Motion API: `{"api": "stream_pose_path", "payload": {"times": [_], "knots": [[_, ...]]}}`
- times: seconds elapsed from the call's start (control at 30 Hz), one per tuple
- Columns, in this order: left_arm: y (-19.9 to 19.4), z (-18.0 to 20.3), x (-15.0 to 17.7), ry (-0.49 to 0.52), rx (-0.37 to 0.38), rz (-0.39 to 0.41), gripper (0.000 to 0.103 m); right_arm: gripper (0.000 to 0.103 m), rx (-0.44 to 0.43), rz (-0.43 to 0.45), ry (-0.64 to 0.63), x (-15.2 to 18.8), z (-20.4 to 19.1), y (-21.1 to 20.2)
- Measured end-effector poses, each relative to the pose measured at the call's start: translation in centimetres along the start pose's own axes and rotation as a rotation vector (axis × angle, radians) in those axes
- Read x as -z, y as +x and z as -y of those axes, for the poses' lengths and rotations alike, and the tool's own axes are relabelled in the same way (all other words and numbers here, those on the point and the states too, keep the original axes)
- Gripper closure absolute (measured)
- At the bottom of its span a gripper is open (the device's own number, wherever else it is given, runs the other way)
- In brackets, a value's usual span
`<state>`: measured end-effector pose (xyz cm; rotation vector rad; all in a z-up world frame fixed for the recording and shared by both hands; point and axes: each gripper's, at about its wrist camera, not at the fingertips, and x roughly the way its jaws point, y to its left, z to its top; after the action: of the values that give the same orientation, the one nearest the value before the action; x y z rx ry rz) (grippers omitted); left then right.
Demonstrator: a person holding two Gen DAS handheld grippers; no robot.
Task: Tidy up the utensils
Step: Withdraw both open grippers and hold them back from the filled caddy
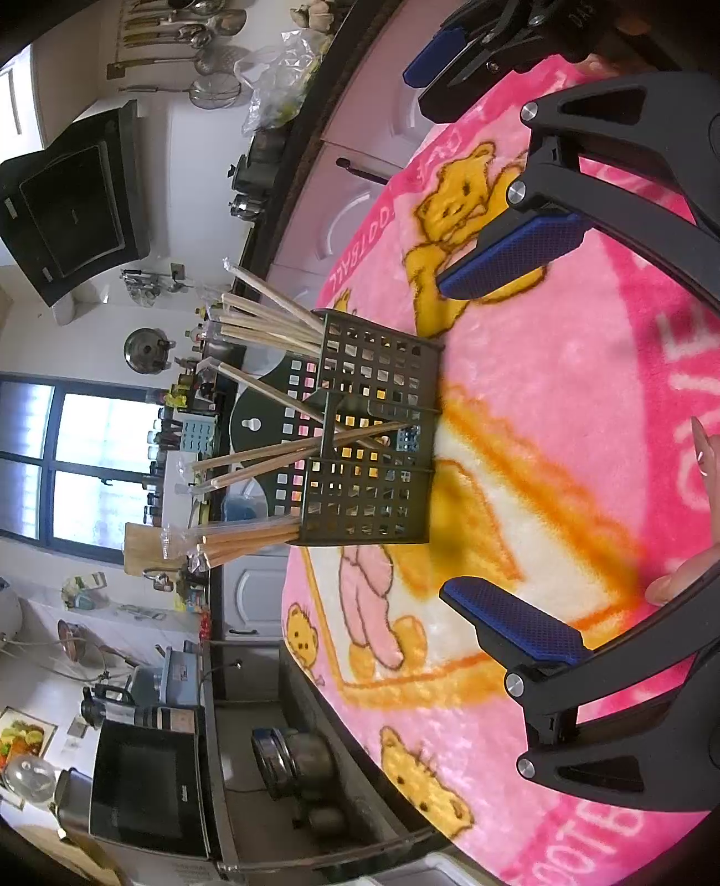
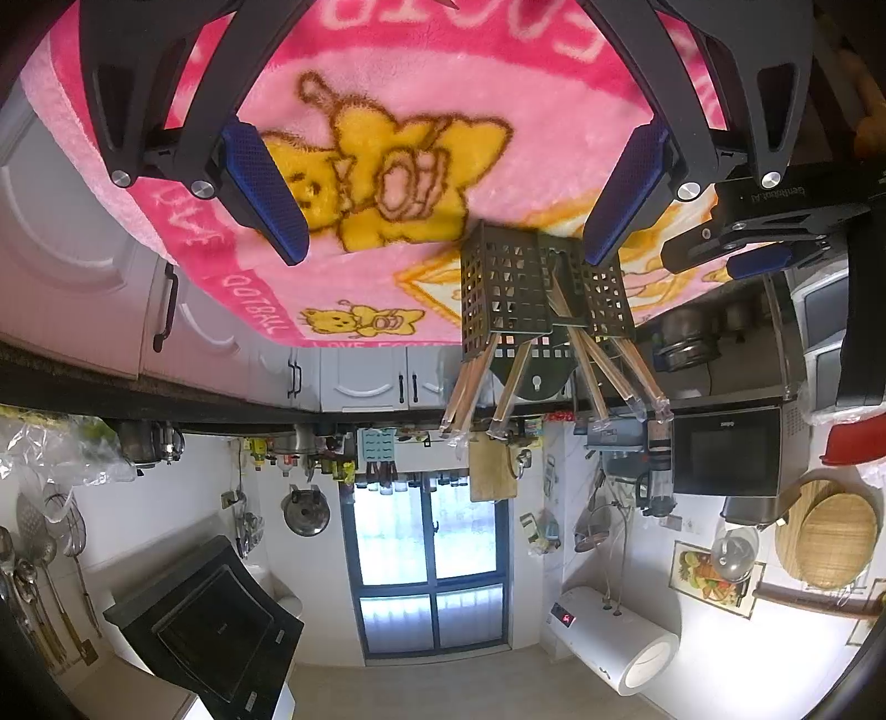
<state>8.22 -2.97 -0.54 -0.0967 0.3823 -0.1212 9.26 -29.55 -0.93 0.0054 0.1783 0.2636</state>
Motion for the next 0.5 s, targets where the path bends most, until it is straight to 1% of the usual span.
{"api": "stream_pose_path", "payload": {"times": [0.5], "knots": [[0.35,0.02,0.07,-0.003,0.003,-0.012,0.011,0.007,0.000,-0.002,0.002,0.00,-0.05,-0.04]]}}
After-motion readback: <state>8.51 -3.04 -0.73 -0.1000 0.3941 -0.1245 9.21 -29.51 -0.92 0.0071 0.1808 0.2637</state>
